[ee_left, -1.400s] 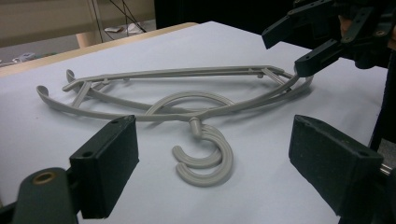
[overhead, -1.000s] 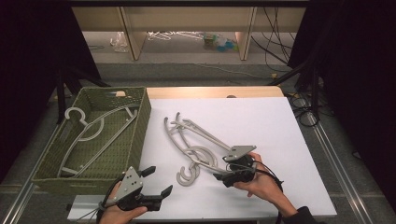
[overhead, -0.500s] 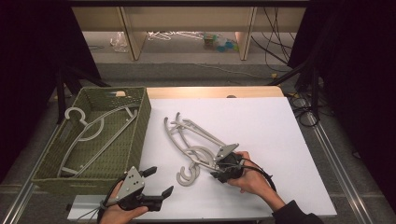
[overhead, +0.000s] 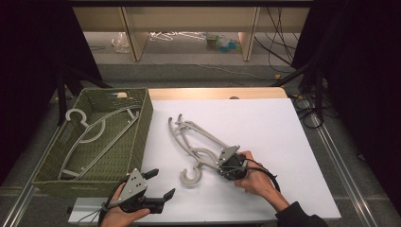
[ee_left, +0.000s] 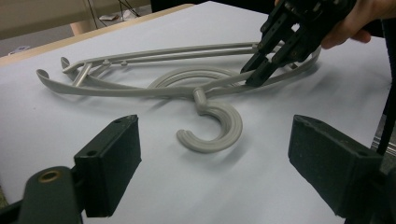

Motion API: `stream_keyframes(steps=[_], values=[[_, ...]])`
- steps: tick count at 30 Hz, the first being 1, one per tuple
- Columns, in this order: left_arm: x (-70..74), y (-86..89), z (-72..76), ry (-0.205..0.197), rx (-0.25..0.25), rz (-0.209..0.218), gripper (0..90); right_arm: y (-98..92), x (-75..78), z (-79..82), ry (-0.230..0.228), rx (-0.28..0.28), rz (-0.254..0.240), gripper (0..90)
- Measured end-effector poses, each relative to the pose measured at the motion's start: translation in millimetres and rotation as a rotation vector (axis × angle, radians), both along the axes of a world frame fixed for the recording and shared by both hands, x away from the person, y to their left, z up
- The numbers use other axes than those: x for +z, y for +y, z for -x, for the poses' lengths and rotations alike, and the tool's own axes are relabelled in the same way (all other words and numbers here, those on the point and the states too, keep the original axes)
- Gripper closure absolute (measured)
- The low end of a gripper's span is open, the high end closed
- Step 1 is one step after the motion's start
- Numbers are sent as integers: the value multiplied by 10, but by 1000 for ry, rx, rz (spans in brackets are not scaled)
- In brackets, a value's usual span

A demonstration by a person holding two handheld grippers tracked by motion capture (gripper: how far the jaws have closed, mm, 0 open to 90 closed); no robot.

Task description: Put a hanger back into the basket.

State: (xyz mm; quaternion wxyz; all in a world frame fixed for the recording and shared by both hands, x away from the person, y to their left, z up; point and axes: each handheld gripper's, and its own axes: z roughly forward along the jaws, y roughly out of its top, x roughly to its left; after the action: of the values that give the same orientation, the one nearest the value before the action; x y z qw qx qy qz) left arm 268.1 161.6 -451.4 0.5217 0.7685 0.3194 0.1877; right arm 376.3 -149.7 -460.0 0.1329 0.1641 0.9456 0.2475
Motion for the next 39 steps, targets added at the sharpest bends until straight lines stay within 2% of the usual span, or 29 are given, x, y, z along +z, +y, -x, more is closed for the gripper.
stream_keyframes(steps=[2, 5, 7, 13, 14, 16, 18, 21, 25, 27, 28, 29, 31, 35, 37, 38, 39], values=[[5, 3, 6, 2, 6, -10, 172, -1, 14, 7, -7, 6, 0, 818], [1, 7, -1, -5, 5, -4, 174, -50, 130, 26, -37, 36, -10, 820], [2, 15, -5, -2, 15, -19, 175, -112, 192, 35, -44, 58, -28, 821], [-1, 20, -11, 2, 22, -25, 178, -199, 254, 41, -55, 78, -42, 822], [-9, 16, -16, 2, 19, -21, 178, -208, 265, 40, -69, 87, -44, 821], [-14, 13, -18, 3, 21, -41, 185, -225, 292, 54, -56, 101, -63, 822], [-21, 17, -25, -2, 16, -45, 199, -259, 331, 67, -70, 121, -65, 822], [-18, 5, -47, 11, 38, -33, 212, -313, 389, 110, -44, 160, -97, 822], [-14, -53, -96, -21, 13, -72, 231, -399, 471, 182, -27, 205, -123, 822], [-6, -86, -137, -54, -4, -114, 248, -440, 510, 216, -20, 222, -144, 822], [-22, -112, -159, -64, -7, -122, 280, -461, 533, 240, -17, 224, -153, 823], [-30, -122, -193, -84, -21, -160, 318, -471, 549, 251, -18, 226, -162, 823], [-56, -159, -240, -81, -15, -164, 328, -481, 567, 268, -11, 235, -171, 823], [-45, -227, -373, -116, -19, -191, 329, -475, 579, 309, -12, 261, -172, 823], [-35, -281, -423, -138, -39, -199, 338, -474, 593, 338, 7, 264, -182, 823], [-32, -313, -440, -146, -58, -207, 339, -473, 597, 338, -1, 273, -181, 823], [-23, -345, -448, -149, -81, -217, 343, -471, 604, 355, 10, 271, -183, 823]])
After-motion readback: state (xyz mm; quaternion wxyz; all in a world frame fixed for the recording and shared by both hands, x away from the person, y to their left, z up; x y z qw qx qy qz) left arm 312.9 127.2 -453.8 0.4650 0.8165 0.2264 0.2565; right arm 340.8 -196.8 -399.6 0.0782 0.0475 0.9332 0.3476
